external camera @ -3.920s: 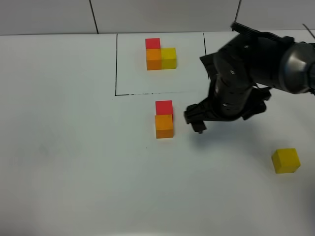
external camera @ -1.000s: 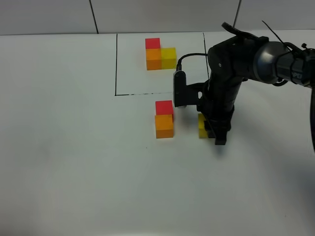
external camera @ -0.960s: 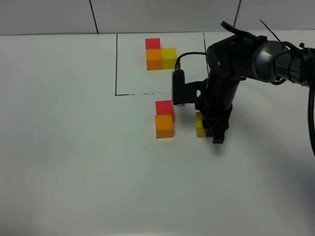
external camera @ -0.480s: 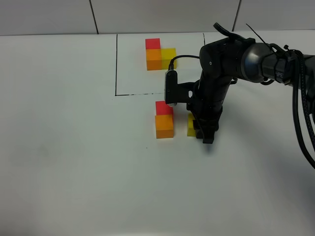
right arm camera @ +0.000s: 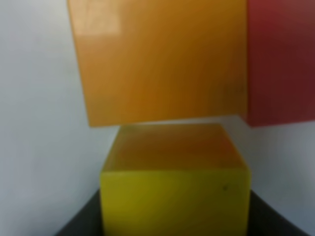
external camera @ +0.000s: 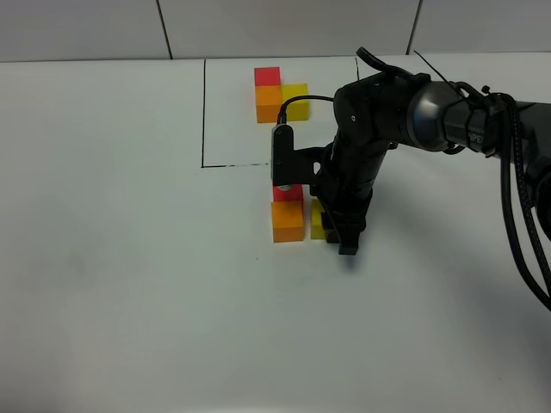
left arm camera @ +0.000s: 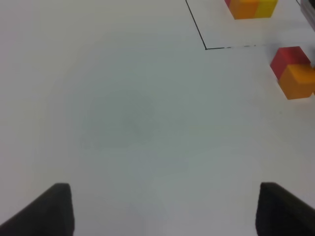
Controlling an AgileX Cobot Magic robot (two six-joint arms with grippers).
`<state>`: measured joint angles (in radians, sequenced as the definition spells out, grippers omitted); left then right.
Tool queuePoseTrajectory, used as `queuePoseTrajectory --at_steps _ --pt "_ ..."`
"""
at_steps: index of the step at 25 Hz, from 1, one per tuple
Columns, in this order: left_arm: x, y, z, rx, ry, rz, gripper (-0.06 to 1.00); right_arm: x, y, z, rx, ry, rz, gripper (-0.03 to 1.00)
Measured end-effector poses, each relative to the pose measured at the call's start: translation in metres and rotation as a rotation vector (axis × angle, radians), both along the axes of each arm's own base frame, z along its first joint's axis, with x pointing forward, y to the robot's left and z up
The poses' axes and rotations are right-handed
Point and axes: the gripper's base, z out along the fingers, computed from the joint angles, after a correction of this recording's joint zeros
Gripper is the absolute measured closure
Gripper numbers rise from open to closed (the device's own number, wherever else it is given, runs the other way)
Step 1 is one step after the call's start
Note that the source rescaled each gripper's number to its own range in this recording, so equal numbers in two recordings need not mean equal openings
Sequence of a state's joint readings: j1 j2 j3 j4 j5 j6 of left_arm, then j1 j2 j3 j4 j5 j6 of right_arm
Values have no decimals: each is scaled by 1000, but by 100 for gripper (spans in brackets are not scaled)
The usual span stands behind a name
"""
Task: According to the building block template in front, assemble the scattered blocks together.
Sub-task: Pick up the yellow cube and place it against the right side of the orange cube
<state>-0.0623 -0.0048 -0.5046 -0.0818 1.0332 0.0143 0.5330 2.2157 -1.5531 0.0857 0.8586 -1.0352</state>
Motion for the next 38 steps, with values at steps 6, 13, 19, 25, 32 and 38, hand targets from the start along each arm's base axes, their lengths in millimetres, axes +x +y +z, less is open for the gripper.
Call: queuePoseTrajectory --at_steps 6,13,19,25,32,38 --pt "0 0 0 0 0 0 22 0 6 0 34 -14 -10 94" --pt "0 0 0 0 0 0 22 -1 8 0 57 1 -28 94" --pt "0 0 0 0 0 0 22 -3 8 -1 58 22 -31 94" --pt "0 0 0 0 0 0 22 -3 8 -1 57 25 -32 94" --pt "0 0 0 0 0 0 22 -3 9 -3 54 29 -31 94" --pt "0 0 0 0 0 0 22 -3 8 -3 45 24 -23 94"
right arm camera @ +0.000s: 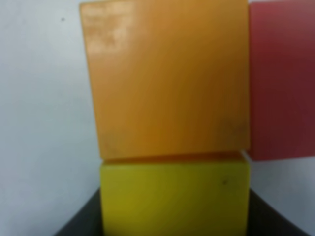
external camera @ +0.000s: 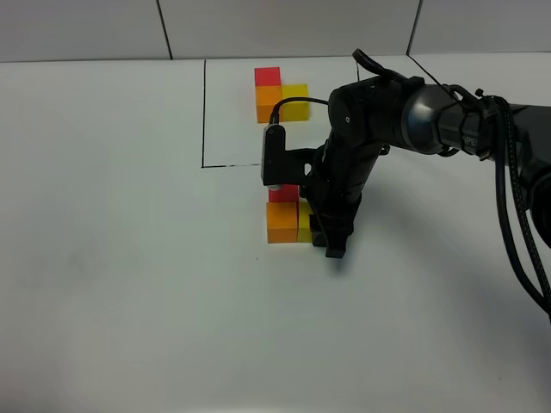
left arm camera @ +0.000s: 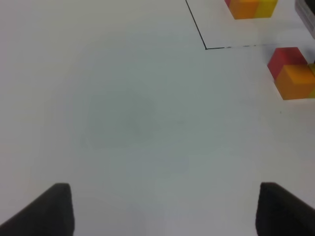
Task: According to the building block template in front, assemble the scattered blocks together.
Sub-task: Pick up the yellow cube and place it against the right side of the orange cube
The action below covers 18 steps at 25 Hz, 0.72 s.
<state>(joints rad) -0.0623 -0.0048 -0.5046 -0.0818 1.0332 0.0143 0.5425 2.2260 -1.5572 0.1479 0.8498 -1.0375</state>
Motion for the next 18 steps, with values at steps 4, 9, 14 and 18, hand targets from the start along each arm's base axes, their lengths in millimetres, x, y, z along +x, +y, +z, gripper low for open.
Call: queuePoseTrajectory --at_steps 4,9,14,18 --pt "0 0 0 0 0 0 22 0 0 0 -4 -1 3 94" --pt "0 0 0 0 0 0 22 -1 1 0 -15 -9 19 94" --pt "0 0 0 0 0 0 22 -1 2 0 -27 -19 34 94" --pt "0 0 0 0 0 0 22 -1 2 0 -28 -19 34 94"
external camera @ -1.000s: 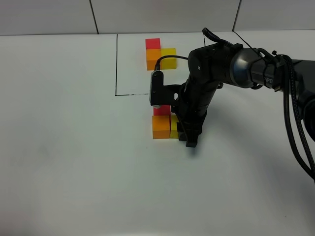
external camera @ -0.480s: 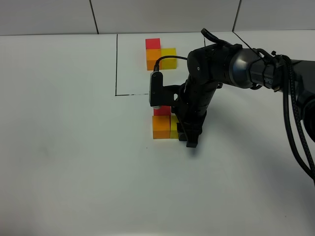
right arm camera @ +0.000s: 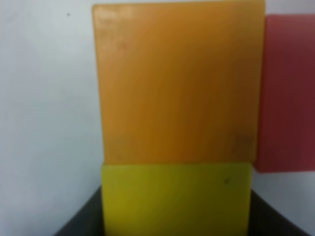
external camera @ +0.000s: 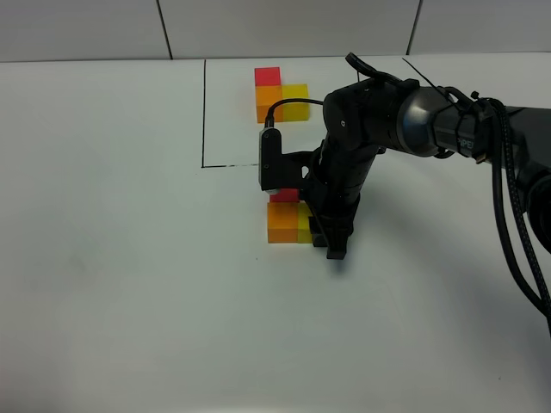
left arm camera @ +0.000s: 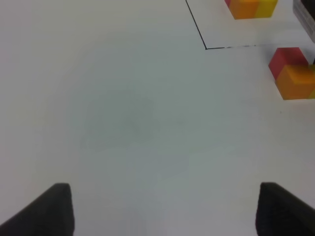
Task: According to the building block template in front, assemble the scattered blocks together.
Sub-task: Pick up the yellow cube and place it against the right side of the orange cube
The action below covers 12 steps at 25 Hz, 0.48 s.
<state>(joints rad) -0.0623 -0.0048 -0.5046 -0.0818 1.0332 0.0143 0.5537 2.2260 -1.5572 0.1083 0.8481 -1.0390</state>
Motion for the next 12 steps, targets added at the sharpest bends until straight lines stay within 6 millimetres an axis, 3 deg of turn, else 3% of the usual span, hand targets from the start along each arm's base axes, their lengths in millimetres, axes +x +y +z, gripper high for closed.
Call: queuePoseTrajectory --at_steps 12 --pt "0 0 0 0 0 0 22 0 0 0 -1 0 0 94"
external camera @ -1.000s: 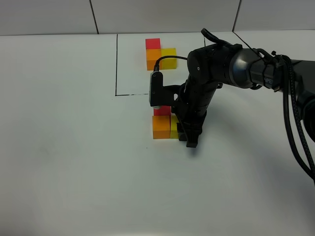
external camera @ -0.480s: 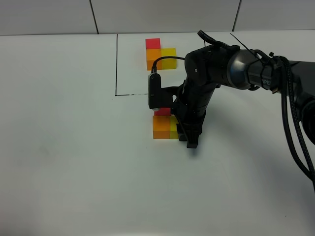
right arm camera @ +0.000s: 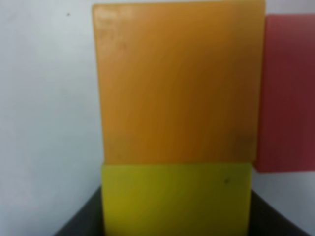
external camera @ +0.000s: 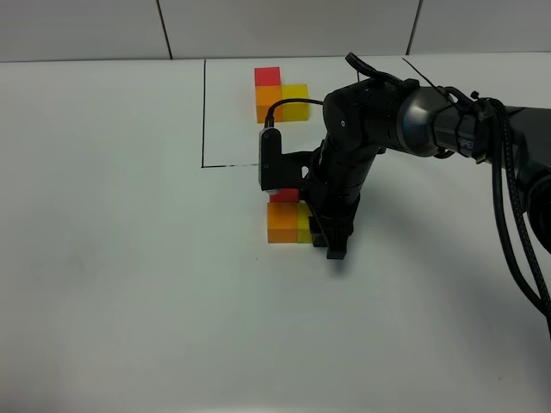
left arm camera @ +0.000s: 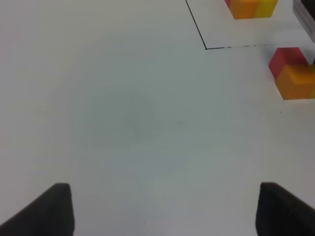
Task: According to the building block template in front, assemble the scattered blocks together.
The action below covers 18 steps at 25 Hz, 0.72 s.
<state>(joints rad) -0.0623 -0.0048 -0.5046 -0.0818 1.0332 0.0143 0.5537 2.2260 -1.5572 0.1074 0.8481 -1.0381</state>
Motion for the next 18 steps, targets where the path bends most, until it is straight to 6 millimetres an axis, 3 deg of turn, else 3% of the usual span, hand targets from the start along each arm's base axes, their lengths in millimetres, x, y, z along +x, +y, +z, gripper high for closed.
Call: queuePoseTrajectory --at_steps 11,13,18 --pt "0 0 0 0 0 0 22 0 0 0 -8 4 21 91" --pt "0 0 0 0 0 0 22 -2 -2 0 -27 18 32 75" --pt "0 0 0 0 0 0 22 -3 -5 6 -48 14 39 22"
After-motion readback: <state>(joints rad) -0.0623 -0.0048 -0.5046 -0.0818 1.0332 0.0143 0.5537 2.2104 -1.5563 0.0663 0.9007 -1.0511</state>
